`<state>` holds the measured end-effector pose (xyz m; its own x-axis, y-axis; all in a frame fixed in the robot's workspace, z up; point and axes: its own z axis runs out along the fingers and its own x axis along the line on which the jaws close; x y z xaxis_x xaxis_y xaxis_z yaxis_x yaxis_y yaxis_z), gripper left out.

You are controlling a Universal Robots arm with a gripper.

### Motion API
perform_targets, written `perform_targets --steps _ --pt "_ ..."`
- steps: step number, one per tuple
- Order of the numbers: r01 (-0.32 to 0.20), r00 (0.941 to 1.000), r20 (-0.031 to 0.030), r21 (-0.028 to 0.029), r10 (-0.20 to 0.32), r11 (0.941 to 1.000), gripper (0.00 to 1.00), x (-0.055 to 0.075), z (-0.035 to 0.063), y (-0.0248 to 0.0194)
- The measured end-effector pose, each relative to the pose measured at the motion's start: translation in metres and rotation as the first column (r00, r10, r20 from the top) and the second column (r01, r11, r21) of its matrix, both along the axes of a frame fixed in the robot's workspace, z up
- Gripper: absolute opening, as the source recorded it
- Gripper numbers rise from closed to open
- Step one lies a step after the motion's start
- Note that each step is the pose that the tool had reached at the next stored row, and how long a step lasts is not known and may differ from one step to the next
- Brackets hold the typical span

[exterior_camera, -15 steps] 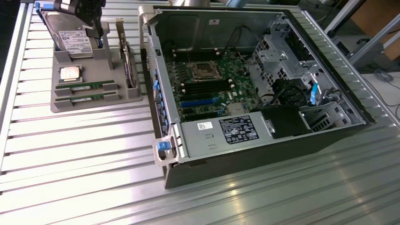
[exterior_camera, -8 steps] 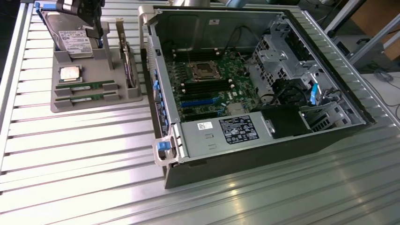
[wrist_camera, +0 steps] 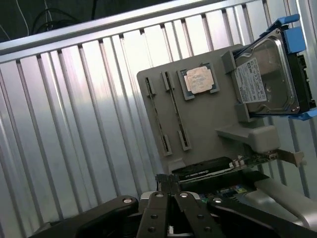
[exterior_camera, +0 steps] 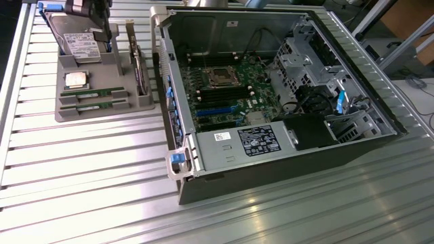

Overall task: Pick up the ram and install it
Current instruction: 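Pick up the ram and move it above insertion slot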

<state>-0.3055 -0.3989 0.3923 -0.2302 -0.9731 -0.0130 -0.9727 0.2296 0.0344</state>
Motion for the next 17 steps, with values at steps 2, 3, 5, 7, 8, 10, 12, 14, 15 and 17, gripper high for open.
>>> perform_targets --steps 2,3,5,7,8,10,12,14,15,17 --pt "-0.016 0.9999 0.0000 -0.0002 0.016 0.9999 0.11 0.0000 0.0000 0.0000" --pt "-0.021 0.9998 0.0000 -0.0003 0.021 0.9998 0.11 0.0000 0.0000 0.0000" --pt "-0.038 0.9993 0.0000 -0.0005 0.038 0.9993 0.11 0.0000 0.0000 0.0000" --pt "-0.055 0.9985 0.0000 -0.0007 0.055 0.9985 0.11 0.0000 -0.0001 0.0000" --pt "-0.060 0.9982 0.0000 -0.0007 0.060 0.9982 0.11 0.0000 -0.0001 0.0000" --pt "-0.074 0.9973 0.0000 -0.0009 0.074 0.9973 0.11 0.0000 -0.0001 0.0000" --pt "-0.094 0.9956 -0.0001 -0.0011 0.094 0.9956 0.11 0.0000 -0.0001 0.0000" --pt "-0.109 0.9940 -0.0001 -0.0012 0.109 0.9940 0.11 0.0000 -0.0001 0.0000" --pt "-0.115 0.9934 -0.0001 -0.0012 0.115 0.9934 0.11 0.0000 -0.0001 0.0000" --pt "-0.133 0.9911 -0.0001 -0.0014 0.133 0.9911 0.11 0.0000 -0.0001 0.0000"
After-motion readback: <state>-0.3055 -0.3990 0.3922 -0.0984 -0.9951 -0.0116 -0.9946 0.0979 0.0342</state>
